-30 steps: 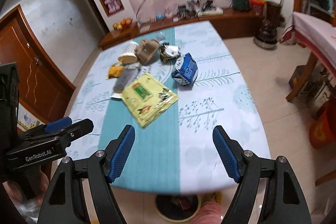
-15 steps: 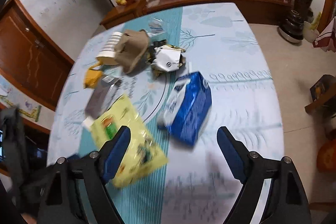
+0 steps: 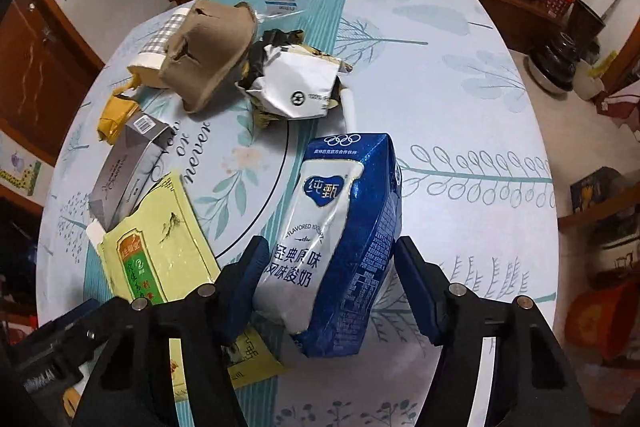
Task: Collect trash
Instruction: 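Grasp the yellow-green snack bag with the left tool while the right tool grasps the blue yogurt carton, then carry the snack bag and yogurt carton in both tools over the bin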
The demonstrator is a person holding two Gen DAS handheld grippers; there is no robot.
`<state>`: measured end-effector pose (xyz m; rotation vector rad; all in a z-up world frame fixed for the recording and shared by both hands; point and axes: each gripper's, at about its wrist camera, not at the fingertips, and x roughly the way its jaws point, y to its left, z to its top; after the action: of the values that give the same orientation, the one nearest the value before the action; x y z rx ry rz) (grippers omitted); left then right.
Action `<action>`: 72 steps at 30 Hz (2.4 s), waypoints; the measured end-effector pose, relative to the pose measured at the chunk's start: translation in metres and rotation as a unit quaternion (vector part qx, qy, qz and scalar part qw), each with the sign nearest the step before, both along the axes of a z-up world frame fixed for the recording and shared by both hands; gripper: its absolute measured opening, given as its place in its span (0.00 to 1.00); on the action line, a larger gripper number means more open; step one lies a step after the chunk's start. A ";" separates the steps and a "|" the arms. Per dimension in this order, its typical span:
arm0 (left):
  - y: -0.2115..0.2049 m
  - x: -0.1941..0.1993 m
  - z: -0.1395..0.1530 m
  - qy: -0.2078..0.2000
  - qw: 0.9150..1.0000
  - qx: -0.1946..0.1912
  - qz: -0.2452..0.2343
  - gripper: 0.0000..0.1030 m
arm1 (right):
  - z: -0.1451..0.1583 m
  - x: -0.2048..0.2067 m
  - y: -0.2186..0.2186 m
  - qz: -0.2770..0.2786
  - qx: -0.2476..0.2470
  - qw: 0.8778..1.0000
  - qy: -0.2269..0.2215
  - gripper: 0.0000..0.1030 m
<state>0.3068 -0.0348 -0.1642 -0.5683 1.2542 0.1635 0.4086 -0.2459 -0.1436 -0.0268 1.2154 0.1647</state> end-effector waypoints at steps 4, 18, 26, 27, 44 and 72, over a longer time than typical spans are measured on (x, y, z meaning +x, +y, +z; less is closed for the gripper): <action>-0.002 0.003 -0.005 -0.006 1.000 -0.031 -0.004 0.79 | 0.003 -0.007 -0.001 0.024 0.005 1.000 -0.007 0.61; -0.032 0.026 -0.007 -0.035 0.998 -0.059 -0.015 0.71 | 0.004 -0.026 0.012 0.079 0.027 0.996 -0.023 0.51; -0.048 0.048 -0.012 -0.023 0.996 -0.083 -0.015 0.40 | 0.004 -0.028 0.011 0.094 0.031 0.995 -0.025 0.51; -0.049 0.048 -0.013 -0.022 0.996 -0.087 -0.018 0.40 | 0.004 -0.028 0.011 0.096 0.032 0.994 -0.026 0.51; -0.103 0.059 0.006 -0.032 0.994 -0.026 -0.104 0.07 | -0.001 -0.028 -0.006 0.080 0.052 0.995 -0.006 0.25; -0.019 -0.149 0.147 -0.145 0.958 0.052 -0.243 0.05 | 0.105 -0.246 0.007 -0.057 0.085 0.990 -0.093 0.23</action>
<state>0.1578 -0.0538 -0.0169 -0.1705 1.0566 -0.2578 0.1630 -0.2388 -0.0381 0.1717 1.0101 0.1608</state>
